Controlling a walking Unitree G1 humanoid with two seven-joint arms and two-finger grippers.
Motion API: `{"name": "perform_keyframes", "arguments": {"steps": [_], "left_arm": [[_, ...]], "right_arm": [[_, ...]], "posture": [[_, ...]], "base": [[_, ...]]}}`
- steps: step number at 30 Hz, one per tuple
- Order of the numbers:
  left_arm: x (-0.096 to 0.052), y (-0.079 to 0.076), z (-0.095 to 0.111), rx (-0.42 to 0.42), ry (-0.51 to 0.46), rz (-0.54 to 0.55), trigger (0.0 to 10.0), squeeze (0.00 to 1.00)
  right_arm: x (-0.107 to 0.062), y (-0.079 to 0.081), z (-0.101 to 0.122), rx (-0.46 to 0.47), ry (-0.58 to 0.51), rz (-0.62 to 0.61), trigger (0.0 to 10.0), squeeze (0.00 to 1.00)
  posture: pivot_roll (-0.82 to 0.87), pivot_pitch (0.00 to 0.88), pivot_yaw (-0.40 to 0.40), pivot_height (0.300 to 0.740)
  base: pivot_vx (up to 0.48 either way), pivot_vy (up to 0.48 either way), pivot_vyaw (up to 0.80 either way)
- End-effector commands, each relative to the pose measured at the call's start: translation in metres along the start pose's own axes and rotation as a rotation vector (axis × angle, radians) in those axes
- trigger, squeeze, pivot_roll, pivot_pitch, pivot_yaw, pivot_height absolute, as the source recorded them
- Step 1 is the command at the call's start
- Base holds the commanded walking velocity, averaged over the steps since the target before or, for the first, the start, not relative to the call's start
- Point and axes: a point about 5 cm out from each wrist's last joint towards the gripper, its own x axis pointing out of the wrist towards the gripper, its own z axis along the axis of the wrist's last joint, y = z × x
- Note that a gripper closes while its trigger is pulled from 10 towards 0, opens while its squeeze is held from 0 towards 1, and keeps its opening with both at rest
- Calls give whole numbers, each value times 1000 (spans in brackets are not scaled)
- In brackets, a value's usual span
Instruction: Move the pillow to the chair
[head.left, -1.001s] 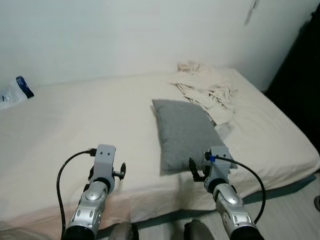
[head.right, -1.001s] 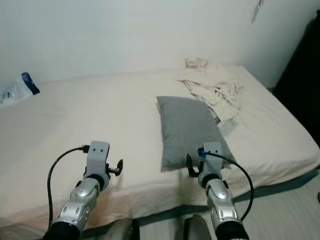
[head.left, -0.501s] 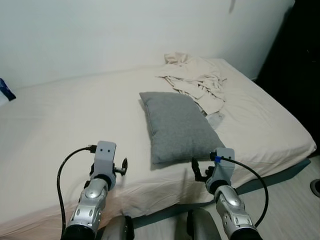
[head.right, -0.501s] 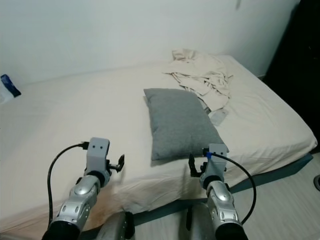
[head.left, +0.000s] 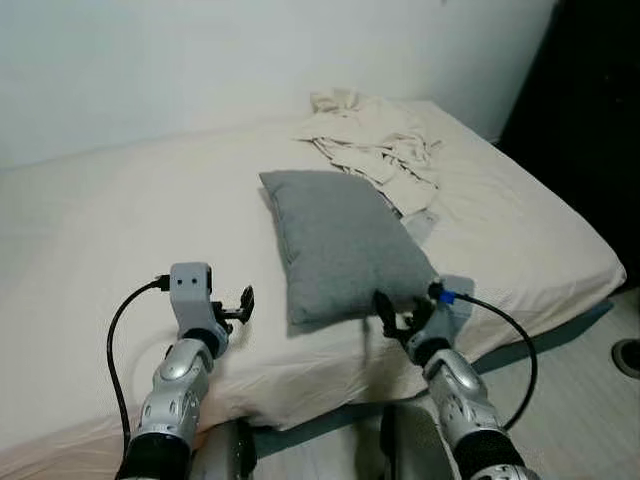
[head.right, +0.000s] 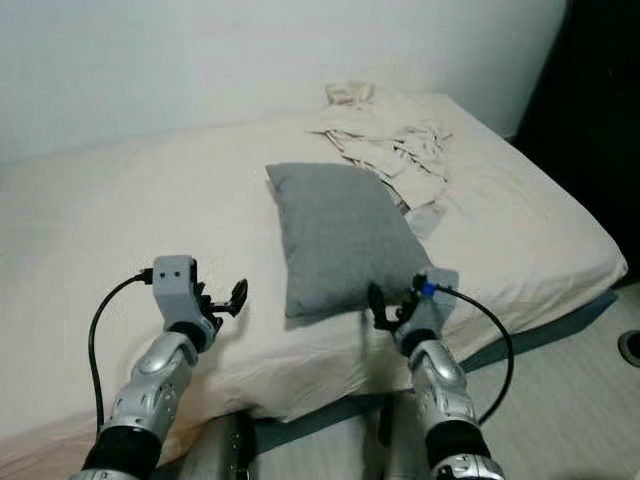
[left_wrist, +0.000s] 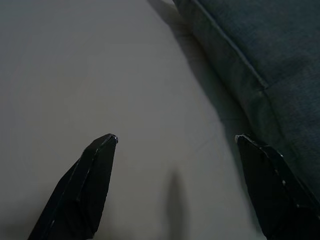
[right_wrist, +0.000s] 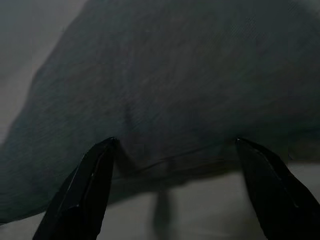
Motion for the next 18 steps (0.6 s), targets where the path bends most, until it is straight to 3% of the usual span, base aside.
{"name": "perform_keyframes", "arguments": {"steps": [1, 9, 13, 18], "left_arm": [[-3, 5, 0, -5, -16, 2, 10000, 0], [-7, 5, 5, 13, -33, -29, 10000, 0], [-10, 11, 8, 28, -24, -32, 10000, 0], [-12, 17, 12, 41, -28, -24, 10000, 0]], "right_arm": [[2, 7, 1, 86, -11, 63, 10000, 0], [9, 0, 7, 262, -62, 54, 10000, 0], [14, -12, 9, 417, -60, -30, 10000, 0], [22, -7, 17, 449, -61, 0, 10000, 0]], "posture": [[54, 190, 45, 561], [86, 233, 52, 561], [124, 262, 70, 561], [143, 269, 80, 561]], "base": [[0, 0, 0], [0, 0, 0], [0, 0, 0], [0, 0, 0]]}}
